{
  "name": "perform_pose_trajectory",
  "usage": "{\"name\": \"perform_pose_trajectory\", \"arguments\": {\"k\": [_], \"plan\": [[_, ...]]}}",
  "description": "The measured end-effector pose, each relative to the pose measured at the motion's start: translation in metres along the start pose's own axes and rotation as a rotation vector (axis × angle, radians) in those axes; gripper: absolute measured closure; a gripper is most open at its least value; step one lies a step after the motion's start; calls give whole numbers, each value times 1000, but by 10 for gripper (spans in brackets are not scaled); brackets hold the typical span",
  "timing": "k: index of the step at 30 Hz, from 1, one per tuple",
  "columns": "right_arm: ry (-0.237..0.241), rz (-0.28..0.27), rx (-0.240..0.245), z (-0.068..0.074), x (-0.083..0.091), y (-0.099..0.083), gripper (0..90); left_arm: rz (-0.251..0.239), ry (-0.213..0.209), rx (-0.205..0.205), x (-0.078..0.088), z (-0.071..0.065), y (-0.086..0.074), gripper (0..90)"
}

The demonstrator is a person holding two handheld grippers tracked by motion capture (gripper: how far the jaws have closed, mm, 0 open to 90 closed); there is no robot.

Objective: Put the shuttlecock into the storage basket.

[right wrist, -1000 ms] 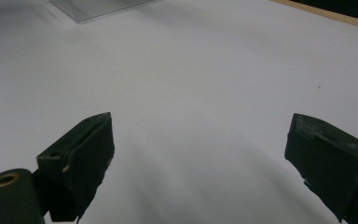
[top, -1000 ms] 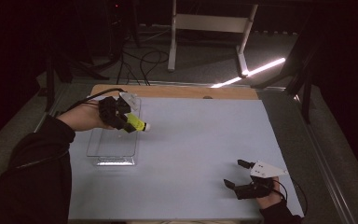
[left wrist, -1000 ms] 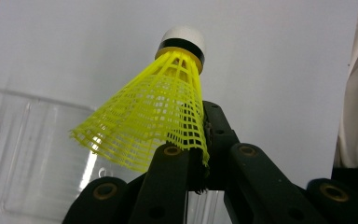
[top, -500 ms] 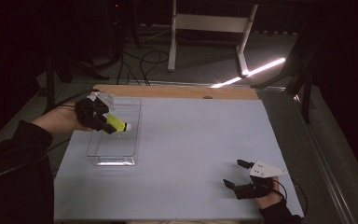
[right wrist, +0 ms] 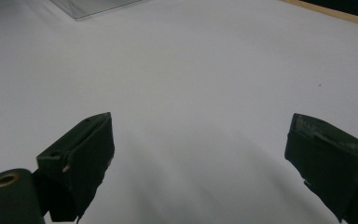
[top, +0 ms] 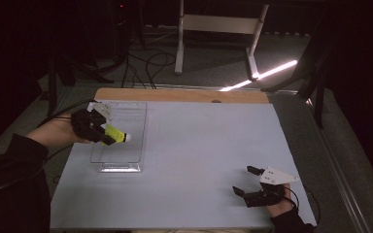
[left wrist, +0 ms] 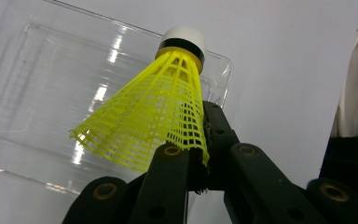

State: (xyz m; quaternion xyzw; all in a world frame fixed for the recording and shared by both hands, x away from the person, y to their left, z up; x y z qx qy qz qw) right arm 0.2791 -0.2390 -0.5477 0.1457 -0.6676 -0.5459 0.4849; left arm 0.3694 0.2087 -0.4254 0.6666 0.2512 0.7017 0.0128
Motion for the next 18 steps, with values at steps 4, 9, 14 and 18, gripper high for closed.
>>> {"name": "perform_pose_trajectory", "arguments": {"k": [4,9,14,18], "plan": [[0,0,-1,0,0,0,82,8,-4,-8,-10,-2,-2,893],[-1,-2,-1,0,0,0,82,14,-24,-4,-23,-5,-5,893],[1,0,0,0,0,0,83,17,-39,3,-33,-4,-8,892],[2,2,-1,0,0,0,82,17,-39,7,-38,-2,-10,892]]}}
Point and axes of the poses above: each handheld gripper's, and its own axes: x roughly backward along the jaws, y roughly out of its top, z roughly to its left, the point moved 7 cm from there along -x, roughly forward along the jaws, and after that the axes turned 5 degrees about y, right-handed, at the moved point
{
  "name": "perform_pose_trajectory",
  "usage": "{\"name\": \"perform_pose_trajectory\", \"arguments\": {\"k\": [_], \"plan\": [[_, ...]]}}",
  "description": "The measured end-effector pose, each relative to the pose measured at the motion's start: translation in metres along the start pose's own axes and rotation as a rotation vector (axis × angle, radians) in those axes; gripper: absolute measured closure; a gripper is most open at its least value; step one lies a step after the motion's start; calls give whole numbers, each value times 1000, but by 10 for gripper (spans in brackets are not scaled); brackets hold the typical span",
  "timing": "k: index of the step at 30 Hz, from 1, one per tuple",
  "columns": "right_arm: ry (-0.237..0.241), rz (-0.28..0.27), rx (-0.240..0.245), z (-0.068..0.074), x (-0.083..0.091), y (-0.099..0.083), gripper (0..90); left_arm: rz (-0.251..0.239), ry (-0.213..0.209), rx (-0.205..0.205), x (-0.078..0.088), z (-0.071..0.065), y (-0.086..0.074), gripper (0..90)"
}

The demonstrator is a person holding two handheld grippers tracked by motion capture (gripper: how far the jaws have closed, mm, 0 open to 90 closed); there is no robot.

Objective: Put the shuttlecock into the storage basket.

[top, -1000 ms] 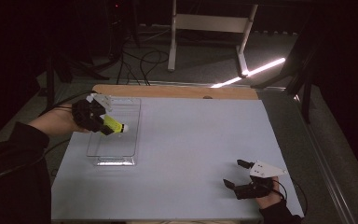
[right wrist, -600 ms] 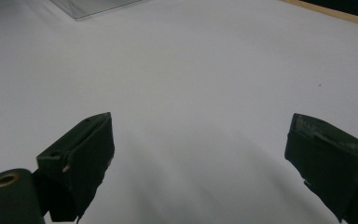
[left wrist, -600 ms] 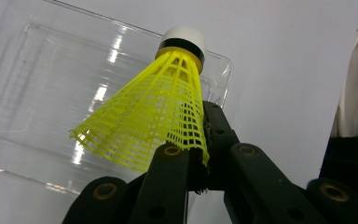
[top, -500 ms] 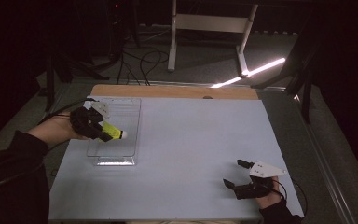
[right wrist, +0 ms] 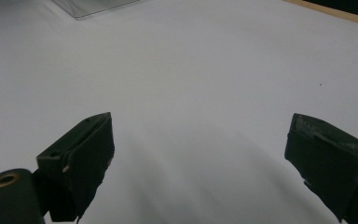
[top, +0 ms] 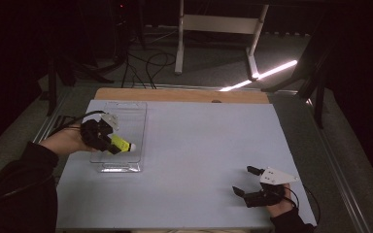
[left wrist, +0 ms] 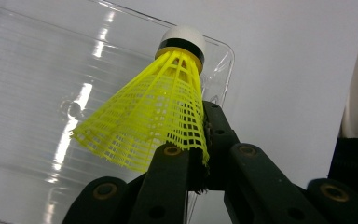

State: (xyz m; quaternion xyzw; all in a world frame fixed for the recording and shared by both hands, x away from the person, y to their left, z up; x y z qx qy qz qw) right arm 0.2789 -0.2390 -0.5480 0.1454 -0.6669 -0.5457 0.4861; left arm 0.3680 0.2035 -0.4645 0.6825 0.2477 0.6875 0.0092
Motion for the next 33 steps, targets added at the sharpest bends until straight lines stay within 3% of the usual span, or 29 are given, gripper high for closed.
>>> {"name": "perform_pose_trajectory", "arguments": {"k": [8,30,33], "plan": [[3,5,1,0,0,0,82,11,3,5,-11,2,-2,892],[5,6,0,0,0,-1,82,85,-49,12,-37,1,-5,889],[4,4,0,0,0,-1,82,91,-52,28,-39,3,-6,887]]}}
Point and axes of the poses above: each handheld gripper's, and its own axes: x roughly backward along the jaws, y roughly out of its top, z roughly to its left, the point moved 7 cm from there along -x, roughly forward along the jaws, and after that the axes turned 5 degrees about y, right-handed, at the moved point
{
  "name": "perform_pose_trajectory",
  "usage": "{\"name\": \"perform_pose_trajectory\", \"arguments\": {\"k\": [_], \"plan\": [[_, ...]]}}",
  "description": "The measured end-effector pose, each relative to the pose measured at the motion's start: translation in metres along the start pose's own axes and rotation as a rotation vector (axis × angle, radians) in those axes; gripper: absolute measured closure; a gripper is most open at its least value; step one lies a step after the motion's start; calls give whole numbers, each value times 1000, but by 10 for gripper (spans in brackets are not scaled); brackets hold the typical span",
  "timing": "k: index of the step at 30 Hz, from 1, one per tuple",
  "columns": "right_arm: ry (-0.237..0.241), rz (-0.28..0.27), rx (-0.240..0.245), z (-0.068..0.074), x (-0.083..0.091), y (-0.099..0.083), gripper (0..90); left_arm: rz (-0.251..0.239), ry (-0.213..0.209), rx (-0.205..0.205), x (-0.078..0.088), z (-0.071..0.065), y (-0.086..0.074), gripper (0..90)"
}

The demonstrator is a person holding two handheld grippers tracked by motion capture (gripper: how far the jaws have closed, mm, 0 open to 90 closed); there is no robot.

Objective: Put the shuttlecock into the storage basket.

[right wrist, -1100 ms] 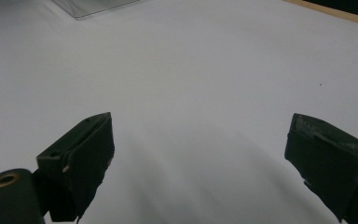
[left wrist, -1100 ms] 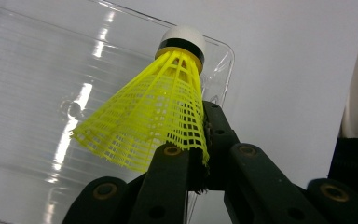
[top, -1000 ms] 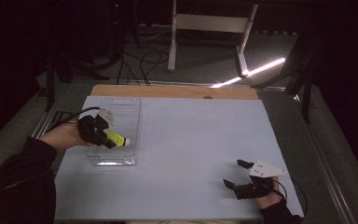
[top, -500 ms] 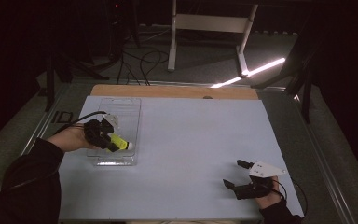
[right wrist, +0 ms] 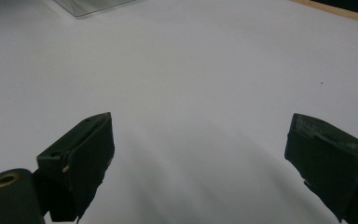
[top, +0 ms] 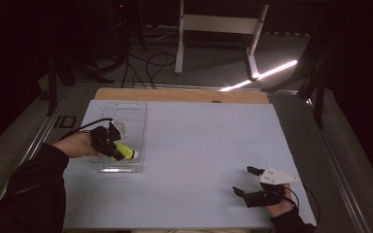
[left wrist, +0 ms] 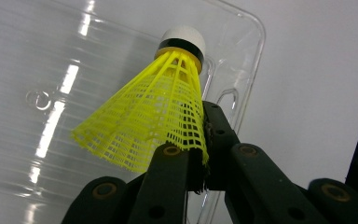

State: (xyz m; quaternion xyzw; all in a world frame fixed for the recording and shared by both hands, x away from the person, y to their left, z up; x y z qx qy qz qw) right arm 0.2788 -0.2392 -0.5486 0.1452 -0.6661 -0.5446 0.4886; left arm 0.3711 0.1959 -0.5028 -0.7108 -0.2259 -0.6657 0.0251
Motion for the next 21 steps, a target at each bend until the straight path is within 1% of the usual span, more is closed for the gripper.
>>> {"name": "perform_pose_trajectory", "arguments": {"k": [1,2,4,7,8,9,11,13,14,16,18,21], "plan": [[0,3,1,0,0,0,82,3,4,0,0,1,0,886],[0,3,1,0,0,0,82,3,6,10,0,2,-1,883],[-1,2,1,0,0,0,83,0,-2,9,0,1,-1,883],[-3,1,-1,0,0,0,83,-5,3,20,0,3,0,884],[-4,3,0,0,0,0,83,-13,16,33,1,4,2,883],[-3,3,0,0,0,0,83,-19,16,34,1,4,2,884],[-3,4,0,0,0,0,83,-21,15,22,2,4,5,883],[-4,3,-1,0,0,0,83,-11,7,14,2,2,6,874],[-5,2,-2,0,0,0,83,-12,20,20,2,2,7,846],[-4,4,-1,0,0,0,83,-26,27,24,3,2,10,727],[-5,2,1,0,1,0,83,-37,38,42,5,3,11,620],[-7,0,3,-1,1,0,83,-46,37,69,7,4,13,497]]}}
Point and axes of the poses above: each handheld gripper's, and its own axes: x roughly backward along the jaws, y roughly out of its top, z roughly to its left, the point moved 7 cm from there along -x, roughly forward along the jaws, and after that the axes turned 5 degrees about y, right-handed, at the moved point
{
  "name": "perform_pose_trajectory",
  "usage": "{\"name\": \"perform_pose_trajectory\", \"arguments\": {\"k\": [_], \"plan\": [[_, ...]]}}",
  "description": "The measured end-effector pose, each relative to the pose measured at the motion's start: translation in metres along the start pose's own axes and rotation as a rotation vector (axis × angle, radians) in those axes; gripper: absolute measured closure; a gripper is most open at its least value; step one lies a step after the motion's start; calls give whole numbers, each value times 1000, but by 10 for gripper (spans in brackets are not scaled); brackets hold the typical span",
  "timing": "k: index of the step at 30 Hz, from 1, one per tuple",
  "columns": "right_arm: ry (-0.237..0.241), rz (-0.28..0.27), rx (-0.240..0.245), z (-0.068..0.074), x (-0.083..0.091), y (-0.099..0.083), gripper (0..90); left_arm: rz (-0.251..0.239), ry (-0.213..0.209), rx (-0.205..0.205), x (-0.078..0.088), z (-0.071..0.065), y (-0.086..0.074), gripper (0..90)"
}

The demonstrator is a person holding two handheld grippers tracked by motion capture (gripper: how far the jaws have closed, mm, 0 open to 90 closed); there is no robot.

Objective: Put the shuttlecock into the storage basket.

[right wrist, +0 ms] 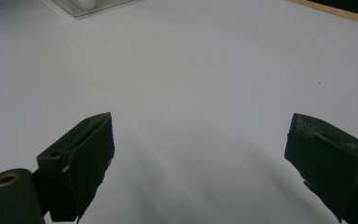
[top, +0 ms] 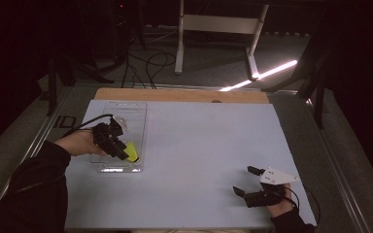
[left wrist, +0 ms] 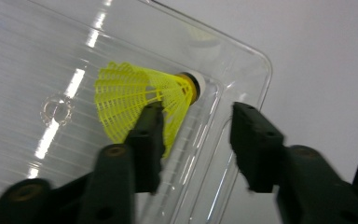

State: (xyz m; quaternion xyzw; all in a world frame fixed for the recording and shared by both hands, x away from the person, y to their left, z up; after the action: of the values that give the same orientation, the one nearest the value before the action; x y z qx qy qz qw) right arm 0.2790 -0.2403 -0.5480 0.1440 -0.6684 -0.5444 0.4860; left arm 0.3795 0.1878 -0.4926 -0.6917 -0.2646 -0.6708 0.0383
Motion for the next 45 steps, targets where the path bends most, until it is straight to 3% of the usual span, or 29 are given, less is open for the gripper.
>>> {"name": "perform_pose_trajectory", "arguments": {"k": [7,9,11,16,24,26,38,45], "plan": [[0,1,-1,0,0,0,83,-33,29,61,7,3,5,228],[0,1,-1,1,0,0,83,-41,7,61,9,1,7,136],[1,2,0,1,0,0,83,-30,11,47,8,0,7,127],[0,1,-1,0,0,0,83,-8,16,45,6,0,7,7],[1,2,0,1,0,0,83,-35,62,22,9,-2,14,0],[0,1,-1,0,0,0,83,-43,49,24,10,-5,17,0],[0,0,-2,0,0,0,83,-70,67,-13,11,-18,39,0],[0,-1,-2,0,0,0,83,-107,57,-36,11,-30,58,0]]}}
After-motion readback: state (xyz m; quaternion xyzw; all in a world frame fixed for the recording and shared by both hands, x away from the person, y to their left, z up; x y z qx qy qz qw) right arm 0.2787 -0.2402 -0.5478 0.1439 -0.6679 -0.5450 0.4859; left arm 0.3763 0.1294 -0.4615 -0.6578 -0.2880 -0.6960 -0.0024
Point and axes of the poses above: each handheld gripper's, and its own axes: x roughly backward along the jaws, y roughly out of its top, z roughly to its left, the point moved 7 cm from there along -x, roughly forward along the jaws, and after that the axes turned 5 degrees about y, right-handed, at the moved point
